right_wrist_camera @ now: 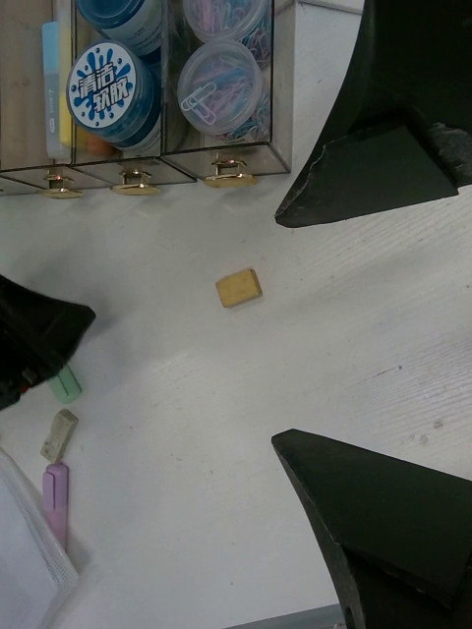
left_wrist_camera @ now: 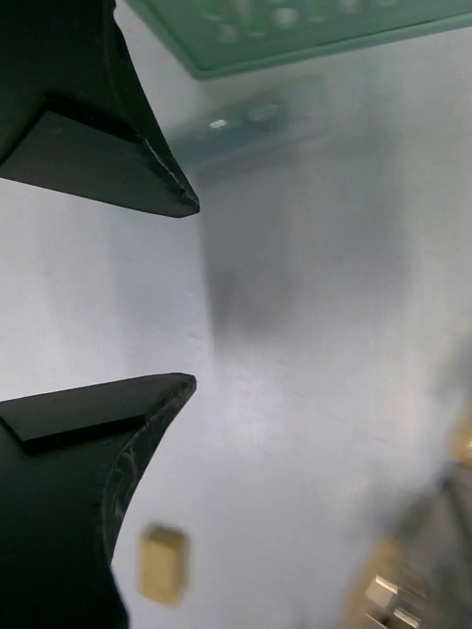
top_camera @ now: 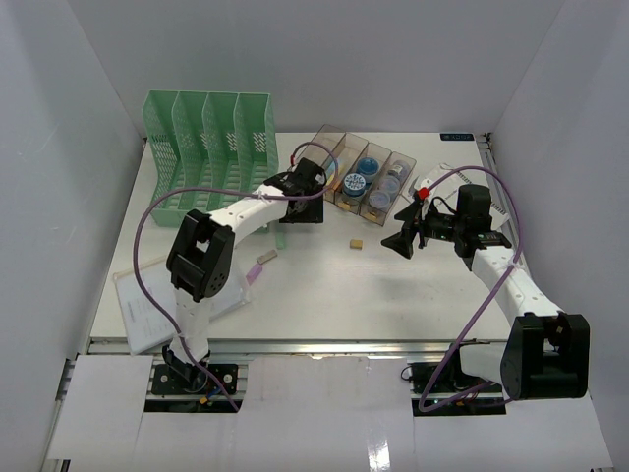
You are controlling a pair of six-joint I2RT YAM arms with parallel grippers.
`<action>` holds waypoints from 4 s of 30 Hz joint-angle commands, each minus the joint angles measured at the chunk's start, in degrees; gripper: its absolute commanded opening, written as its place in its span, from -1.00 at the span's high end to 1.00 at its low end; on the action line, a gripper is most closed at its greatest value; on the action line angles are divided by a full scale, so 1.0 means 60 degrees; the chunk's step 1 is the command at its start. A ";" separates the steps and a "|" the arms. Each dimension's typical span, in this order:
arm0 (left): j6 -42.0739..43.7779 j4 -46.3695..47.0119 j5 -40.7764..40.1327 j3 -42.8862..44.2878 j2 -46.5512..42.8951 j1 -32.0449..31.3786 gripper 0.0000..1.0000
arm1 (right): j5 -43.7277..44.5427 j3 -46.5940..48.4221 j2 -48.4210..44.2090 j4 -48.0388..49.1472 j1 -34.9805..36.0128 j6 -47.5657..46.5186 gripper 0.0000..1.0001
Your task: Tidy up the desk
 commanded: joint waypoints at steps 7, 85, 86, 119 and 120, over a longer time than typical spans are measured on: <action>0.1934 0.1551 -0.0567 -0.2837 -0.2066 0.0171 -0.66 | -0.0253 -0.0102 -0.0098 0.0105 -0.0078 -0.0153 -0.80; 0.3966 0.2798 0.1152 0.2496 0.0662 -0.0493 0.77 | -0.0860 -0.0157 -0.0544 0.0080 -0.0700 -0.0115 -0.80; 0.4026 0.2704 0.1165 0.2974 0.1027 -0.0459 0.77 | -0.0879 -0.0161 -0.0548 0.0076 -0.0704 -0.0123 -0.80; 0.4430 0.3244 0.0958 0.4425 0.1972 -0.0058 -0.70 | -0.2967 -0.0244 -0.0329 -0.1221 -0.1055 -0.1937 -0.80; 0.4425 0.3248 0.1088 0.4011 0.1500 -0.0058 -0.72 | -0.3083 -0.0230 -0.0320 -0.1399 -0.0993 -0.2226 -0.80</action>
